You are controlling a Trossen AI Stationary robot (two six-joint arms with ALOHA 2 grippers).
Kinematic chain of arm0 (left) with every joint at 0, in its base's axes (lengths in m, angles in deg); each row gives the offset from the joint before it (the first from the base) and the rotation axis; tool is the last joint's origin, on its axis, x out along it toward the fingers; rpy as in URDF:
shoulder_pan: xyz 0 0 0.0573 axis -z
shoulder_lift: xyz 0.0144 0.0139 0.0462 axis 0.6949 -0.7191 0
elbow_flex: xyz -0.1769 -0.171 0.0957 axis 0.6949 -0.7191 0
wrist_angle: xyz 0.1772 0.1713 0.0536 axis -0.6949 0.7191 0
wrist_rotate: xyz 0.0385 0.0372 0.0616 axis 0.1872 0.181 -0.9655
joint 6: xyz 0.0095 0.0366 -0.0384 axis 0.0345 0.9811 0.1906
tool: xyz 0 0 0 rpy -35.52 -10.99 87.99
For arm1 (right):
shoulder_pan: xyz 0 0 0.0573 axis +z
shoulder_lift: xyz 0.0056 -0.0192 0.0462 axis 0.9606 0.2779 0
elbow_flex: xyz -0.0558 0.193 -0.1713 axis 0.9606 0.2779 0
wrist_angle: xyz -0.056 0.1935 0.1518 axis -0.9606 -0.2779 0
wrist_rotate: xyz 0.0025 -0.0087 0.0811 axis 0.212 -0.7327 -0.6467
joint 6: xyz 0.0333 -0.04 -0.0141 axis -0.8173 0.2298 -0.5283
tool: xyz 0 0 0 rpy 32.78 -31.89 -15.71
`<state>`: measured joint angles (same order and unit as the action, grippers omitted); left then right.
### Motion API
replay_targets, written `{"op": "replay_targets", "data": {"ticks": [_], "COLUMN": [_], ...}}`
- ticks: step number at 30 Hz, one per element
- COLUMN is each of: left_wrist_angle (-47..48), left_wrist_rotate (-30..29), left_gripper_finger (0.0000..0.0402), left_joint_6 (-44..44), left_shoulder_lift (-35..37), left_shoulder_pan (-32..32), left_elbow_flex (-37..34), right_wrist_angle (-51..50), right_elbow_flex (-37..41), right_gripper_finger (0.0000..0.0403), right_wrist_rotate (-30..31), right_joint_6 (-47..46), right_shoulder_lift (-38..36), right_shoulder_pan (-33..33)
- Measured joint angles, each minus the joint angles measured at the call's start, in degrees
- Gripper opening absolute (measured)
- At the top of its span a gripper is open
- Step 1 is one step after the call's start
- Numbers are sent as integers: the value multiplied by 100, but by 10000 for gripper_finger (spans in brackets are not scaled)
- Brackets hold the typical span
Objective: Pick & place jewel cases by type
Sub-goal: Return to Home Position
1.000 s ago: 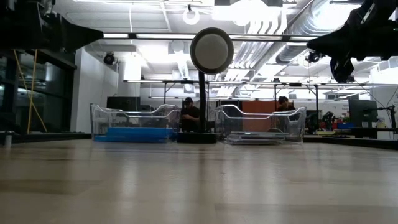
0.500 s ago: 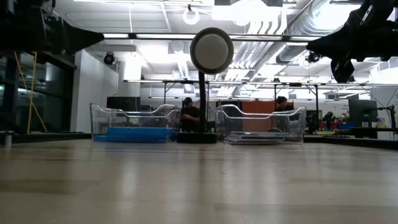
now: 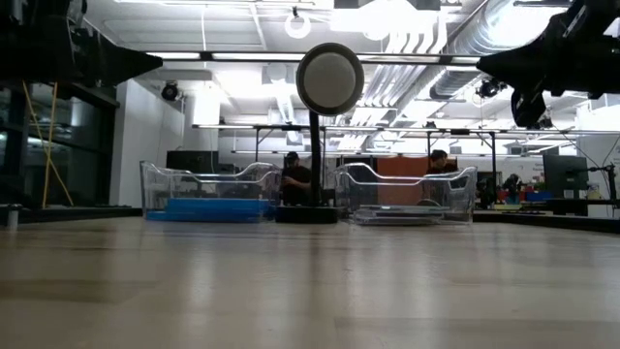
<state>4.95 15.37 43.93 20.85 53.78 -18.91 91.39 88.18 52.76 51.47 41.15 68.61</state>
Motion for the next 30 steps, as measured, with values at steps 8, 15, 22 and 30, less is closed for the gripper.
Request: {"op": "replay_targets", "data": {"ticks": [8, 15, 22, 30], "left_wrist_angle": [785, 841, 871, 833], "left_wrist_rotate": [-297, -305, -305, -268], "left_gripper_finger": [0, 0, 1, 1], "left_joint_6": [47, 47, 47, 33], "left_shoulder_lift": [-18, -236, -399, -399], "left_shoulder_pan": [0, 0, 0, 0], "left_elbow_flex": [3, 35, 37, 37], "right_wrist_angle": [-908, -1065, -1092, -1086], "right_elbow_flex": [2, 0, -2, -2], "right_gripper_finger": [0, 0, 0, 0], "right_wrist_rotate": [-505, -737, -729, -618], "right_joint_6": [-235, -197, 39, 514], "right_shoulder_lift": [2, 34, 341, 701], "right_shoulder_pan": [0, 0, 0, 0]}}
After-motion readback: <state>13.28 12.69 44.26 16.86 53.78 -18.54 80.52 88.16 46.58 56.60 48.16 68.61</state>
